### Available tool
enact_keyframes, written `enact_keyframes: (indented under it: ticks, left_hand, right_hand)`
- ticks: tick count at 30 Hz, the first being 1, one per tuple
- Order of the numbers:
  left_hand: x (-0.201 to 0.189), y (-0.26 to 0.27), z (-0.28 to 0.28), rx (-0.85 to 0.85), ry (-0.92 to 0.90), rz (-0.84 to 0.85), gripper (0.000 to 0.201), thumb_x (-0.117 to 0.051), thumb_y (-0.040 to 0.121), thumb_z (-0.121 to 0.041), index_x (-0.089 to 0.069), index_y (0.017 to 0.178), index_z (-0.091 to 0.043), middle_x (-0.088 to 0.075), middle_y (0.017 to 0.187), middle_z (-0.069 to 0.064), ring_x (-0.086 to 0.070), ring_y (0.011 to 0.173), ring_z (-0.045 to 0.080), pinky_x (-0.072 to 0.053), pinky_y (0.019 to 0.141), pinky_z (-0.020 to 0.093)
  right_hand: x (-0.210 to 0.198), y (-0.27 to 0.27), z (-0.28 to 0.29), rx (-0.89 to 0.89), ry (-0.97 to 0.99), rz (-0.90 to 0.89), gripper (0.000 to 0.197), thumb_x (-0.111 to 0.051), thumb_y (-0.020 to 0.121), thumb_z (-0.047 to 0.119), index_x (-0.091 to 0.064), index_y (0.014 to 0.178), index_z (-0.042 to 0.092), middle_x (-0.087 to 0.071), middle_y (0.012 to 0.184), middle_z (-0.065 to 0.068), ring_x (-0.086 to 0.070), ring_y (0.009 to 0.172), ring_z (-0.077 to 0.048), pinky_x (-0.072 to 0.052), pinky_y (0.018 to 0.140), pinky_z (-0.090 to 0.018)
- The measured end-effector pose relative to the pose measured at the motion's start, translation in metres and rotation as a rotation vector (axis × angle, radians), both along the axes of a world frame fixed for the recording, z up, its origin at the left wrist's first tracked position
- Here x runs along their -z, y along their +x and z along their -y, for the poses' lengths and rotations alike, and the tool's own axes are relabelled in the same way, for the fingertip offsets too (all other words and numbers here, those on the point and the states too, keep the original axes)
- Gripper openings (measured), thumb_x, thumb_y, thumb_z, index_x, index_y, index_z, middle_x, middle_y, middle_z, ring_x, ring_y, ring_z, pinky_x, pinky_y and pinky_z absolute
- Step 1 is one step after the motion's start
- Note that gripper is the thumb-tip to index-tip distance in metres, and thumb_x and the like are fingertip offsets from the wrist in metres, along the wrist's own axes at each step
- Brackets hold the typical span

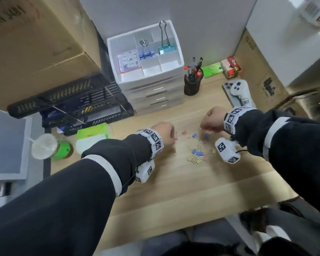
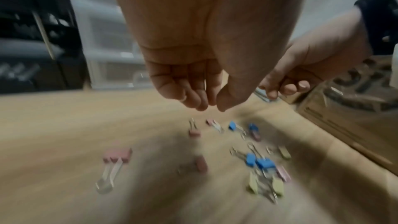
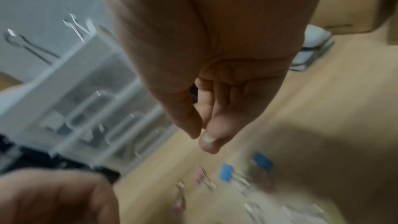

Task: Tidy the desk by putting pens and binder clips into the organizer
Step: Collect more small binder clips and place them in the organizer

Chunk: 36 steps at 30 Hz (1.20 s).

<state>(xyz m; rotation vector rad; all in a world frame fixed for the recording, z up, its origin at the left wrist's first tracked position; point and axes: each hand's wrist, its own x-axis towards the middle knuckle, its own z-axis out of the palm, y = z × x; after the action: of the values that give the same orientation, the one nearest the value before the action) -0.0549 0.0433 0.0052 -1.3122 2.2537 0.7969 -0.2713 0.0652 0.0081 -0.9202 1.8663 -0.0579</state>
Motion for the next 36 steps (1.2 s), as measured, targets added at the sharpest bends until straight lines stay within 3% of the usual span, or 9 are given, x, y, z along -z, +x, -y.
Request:
enact_keyframes:
  ticks: [2, 6, 11, 14, 21, 28, 31, 34, 36]
  left_hand:
    - [0.02, -0.007, -0.011, 0.02, 0.029, -0.025, 0.003, -0.06, 0.088, -0.016, -0.064, 0.088, -0.017, -0.069, 0.099, 0.002, -0.066, 0.09, 0.024, -0.055, 0.079, 0.033]
    - [0.043, -0.021, -0.025, 0.096, 0.067, -0.039, 0.019, -0.06, 0.088, -0.008, -0.073, 0.101, -0.009, -0.07, 0.111, 0.006, -0.067, 0.099, 0.027, -0.055, 0.084, 0.032]
    - [0.061, -0.034, -0.024, 0.113, 0.086, -0.019, 0.031, -0.057, 0.087, -0.003, -0.074, 0.111, -0.015, -0.054, 0.147, 0.003, -0.061, 0.121, 0.025, -0.052, 0.099, 0.037]
    - [0.073, -0.041, -0.029, 0.14, 0.052, -0.049, 0.037, -0.057, 0.084, -0.004, -0.07, 0.116, -0.016, -0.061, 0.136, 0.006, -0.057, 0.127, 0.026, -0.051, 0.099, 0.04]
    - [0.089, -0.058, -0.032, 0.204, 0.045, -0.069, 0.03, -0.063, 0.082, -0.011, -0.066, 0.111, -0.017, -0.067, 0.103, 0.002, -0.064, 0.093, 0.026, -0.057, 0.081, 0.039]
    - [0.098, -0.063, -0.028, 0.247, 0.055, -0.086, 0.032, -0.07, 0.08, -0.015, -0.063, 0.112, -0.016, -0.065, 0.098, 0.001, -0.061, 0.09, 0.025, -0.048, 0.071, 0.03]
    - [0.094, -0.065, -0.025, 0.29, 0.044, -0.045, 0.01, -0.065, 0.081, -0.009, -0.058, 0.086, -0.014, -0.057, 0.086, 0.004, -0.06, 0.082, 0.029, -0.042, 0.063, 0.029]
    - [0.089, -0.07, -0.024, 0.395, 0.05, 0.046, 0.019, -0.06, 0.084, -0.008, -0.05, 0.068, -0.01, -0.047, 0.07, 0.006, -0.055, 0.07, 0.031, -0.038, 0.057, 0.029]
    - [0.085, -0.071, -0.024, 0.441, 0.019, 0.074, 0.012, -0.06, 0.085, -0.012, -0.061, 0.074, -0.006, -0.057, 0.085, 0.01, -0.06, 0.075, 0.032, -0.042, 0.058, 0.032]
  right_hand:
    - [0.025, 0.001, -0.011, -0.115, 0.032, -0.133, 0.026, -0.076, 0.062, 0.021, -0.073, 0.081, 0.004, -0.076, 0.076, -0.015, -0.074, 0.074, -0.033, -0.061, 0.077, -0.05]
    - [0.049, 0.021, -0.041, -0.313, 0.071, -0.243, 0.016, -0.071, 0.069, 0.013, -0.074, 0.081, 0.003, -0.07, 0.074, -0.01, -0.064, 0.066, -0.023, -0.056, 0.064, -0.03]
    - [0.061, 0.032, -0.049, -0.353, 0.065, -0.27, 0.021, -0.079, 0.063, 0.021, -0.061, 0.072, 0.015, -0.068, 0.074, -0.005, -0.059, 0.062, -0.021, -0.052, 0.058, -0.027]
    - [0.065, 0.035, -0.049, -0.383, 0.031, -0.281, 0.022, -0.075, 0.067, 0.026, -0.056, 0.071, 0.015, -0.063, 0.07, -0.003, -0.054, 0.057, -0.021, -0.043, 0.052, -0.023]
    - [0.076, 0.039, -0.05, -0.415, 0.066, -0.282, 0.024, -0.075, 0.067, 0.024, -0.054, 0.075, 0.016, -0.063, 0.072, -0.002, -0.061, 0.06, -0.017, -0.042, 0.049, -0.022]
    - [0.065, 0.011, -0.037, -0.383, 0.294, -0.052, 0.019, -0.078, 0.063, 0.02, -0.074, 0.073, 0.004, -0.075, 0.072, -0.008, -0.068, 0.062, -0.021, -0.058, 0.071, -0.032]
    - [0.064, -0.019, -0.03, -0.172, 0.317, 0.104, 0.015, -0.071, 0.066, 0.012, -0.069, 0.077, 0.002, -0.073, 0.074, -0.017, -0.075, 0.077, -0.033, -0.059, 0.084, -0.046]
    - [0.062, -0.036, -0.025, -0.006, 0.257, 0.151, 0.01, -0.053, 0.075, -0.006, -0.063, 0.073, -0.006, -0.064, 0.071, -0.023, -0.069, 0.06, -0.032, -0.06, 0.055, -0.031]
    - [0.062, -0.041, -0.022, -0.003, 0.236, 0.106, 0.012, -0.051, 0.072, -0.007, -0.064, 0.073, -0.005, -0.061, 0.068, -0.023, -0.059, 0.048, -0.026, -0.049, 0.047, -0.023]
